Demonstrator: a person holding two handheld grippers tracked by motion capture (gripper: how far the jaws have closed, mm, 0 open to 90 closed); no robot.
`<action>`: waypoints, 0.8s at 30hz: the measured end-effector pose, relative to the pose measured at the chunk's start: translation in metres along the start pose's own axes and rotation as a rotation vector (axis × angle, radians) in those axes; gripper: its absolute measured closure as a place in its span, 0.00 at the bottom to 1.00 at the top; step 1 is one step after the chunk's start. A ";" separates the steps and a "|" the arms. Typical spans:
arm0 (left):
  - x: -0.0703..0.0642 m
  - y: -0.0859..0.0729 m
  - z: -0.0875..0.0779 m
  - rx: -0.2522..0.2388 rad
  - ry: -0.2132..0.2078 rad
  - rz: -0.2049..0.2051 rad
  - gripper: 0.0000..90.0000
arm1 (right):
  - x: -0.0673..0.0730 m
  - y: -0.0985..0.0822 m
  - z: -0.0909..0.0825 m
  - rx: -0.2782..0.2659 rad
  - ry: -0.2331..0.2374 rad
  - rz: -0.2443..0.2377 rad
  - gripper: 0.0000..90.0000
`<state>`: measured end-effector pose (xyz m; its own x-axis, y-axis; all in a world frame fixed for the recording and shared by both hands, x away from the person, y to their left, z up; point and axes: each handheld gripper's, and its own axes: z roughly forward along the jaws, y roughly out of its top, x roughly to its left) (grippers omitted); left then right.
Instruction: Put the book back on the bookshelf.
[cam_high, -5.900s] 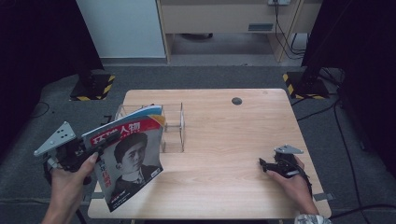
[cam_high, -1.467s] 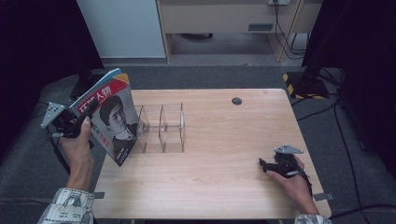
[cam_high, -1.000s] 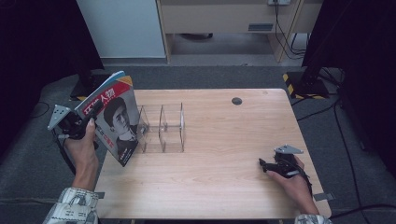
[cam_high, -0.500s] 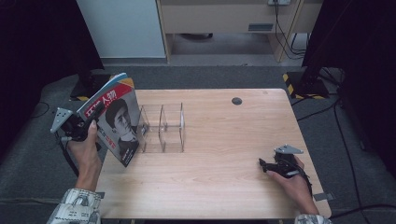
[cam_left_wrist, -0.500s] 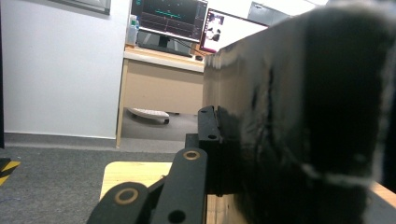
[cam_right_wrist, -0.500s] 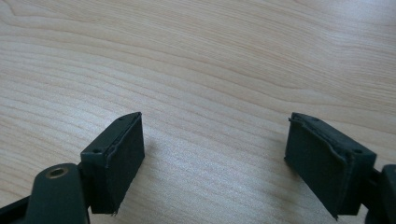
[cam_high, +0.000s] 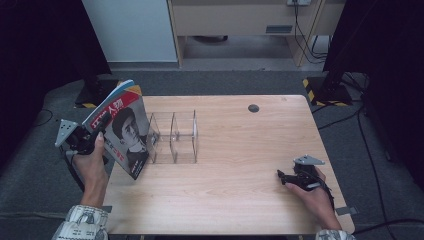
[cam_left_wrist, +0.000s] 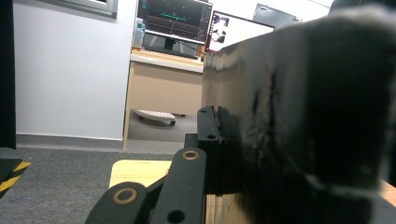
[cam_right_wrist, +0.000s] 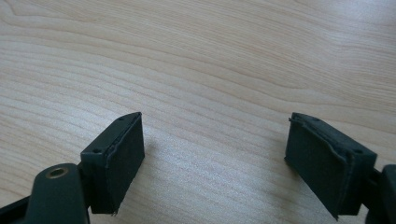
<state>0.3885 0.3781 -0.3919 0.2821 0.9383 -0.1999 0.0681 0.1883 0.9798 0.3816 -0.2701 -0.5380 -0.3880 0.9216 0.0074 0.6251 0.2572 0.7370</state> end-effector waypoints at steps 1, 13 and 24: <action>-0.001 -0.001 -0.001 0.000 0.003 0.000 0.95 | 0.000 0.000 0.000 0.000 0.000 0.000 0.22; -0.008 -0.008 -0.003 0.033 0.045 0.009 0.90 | 0.000 0.000 0.000 -0.001 0.000 -0.002 0.22; -0.008 -0.008 -0.004 0.049 0.049 0.028 0.82 | 0.000 0.000 0.000 -0.001 0.001 -0.002 0.22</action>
<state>0.3820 0.3698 -0.3981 0.2375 0.9563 -0.1708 0.1084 0.1486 0.9829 0.3814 -0.2700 -0.5380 -0.3902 0.9207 0.0062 0.6238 0.2593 0.7373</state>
